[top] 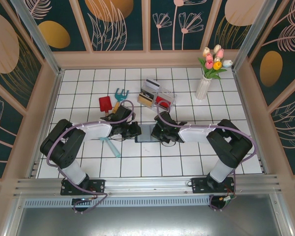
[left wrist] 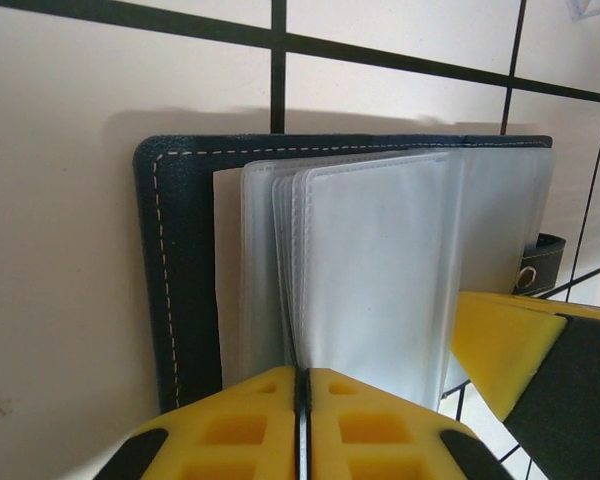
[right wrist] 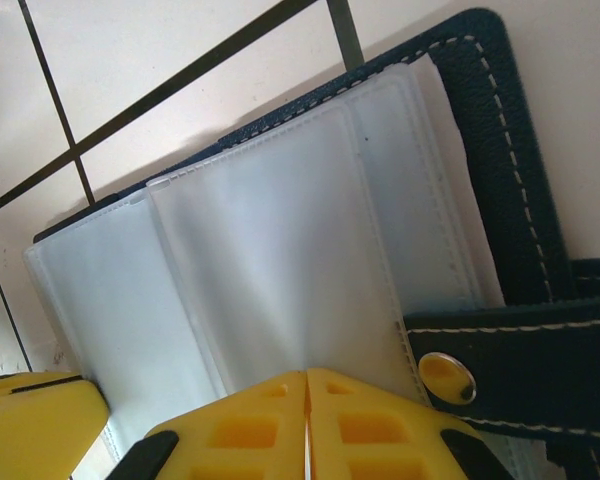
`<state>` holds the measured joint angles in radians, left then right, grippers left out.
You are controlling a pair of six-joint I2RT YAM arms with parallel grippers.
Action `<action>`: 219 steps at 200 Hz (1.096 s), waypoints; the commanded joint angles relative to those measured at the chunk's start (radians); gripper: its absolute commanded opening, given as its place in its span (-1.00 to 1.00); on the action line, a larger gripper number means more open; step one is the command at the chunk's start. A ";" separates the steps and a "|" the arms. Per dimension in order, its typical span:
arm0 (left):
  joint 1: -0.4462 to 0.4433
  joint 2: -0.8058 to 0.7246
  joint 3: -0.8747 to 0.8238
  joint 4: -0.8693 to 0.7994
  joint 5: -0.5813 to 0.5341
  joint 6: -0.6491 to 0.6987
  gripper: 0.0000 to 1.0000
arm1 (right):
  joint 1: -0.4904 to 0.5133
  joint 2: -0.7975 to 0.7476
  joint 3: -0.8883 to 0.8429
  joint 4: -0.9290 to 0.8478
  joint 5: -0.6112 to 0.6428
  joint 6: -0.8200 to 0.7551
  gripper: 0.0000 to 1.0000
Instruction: Take the credit cards out of the card holder
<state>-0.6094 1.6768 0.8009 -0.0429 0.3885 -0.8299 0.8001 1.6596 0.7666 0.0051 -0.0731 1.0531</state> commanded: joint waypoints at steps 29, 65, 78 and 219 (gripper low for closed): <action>-0.001 -0.044 0.028 0.013 0.082 0.020 -0.79 | 0.007 0.015 0.003 -0.005 -0.011 -0.011 -0.80; -0.001 -0.054 0.030 0.021 0.101 0.023 -0.62 | 0.007 0.011 0.003 -0.001 -0.016 -0.017 -0.80; 0.000 -0.054 0.030 0.028 0.110 0.022 -0.60 | 0.007 0.008 0.004 0.001 -0.017 -0.016 -0.80; 0.000 -0.037 0.061 -0.066 0.033 0.083 -0.48 | 0.008 -0.012 -0.003 -0.005 -0.002 -0.014 -0.78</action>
<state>-0.6079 1.6375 0.8440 -0.0956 0.4107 -0.7631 0.8001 1.6596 0.7666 0.0097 -0.0776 1.0531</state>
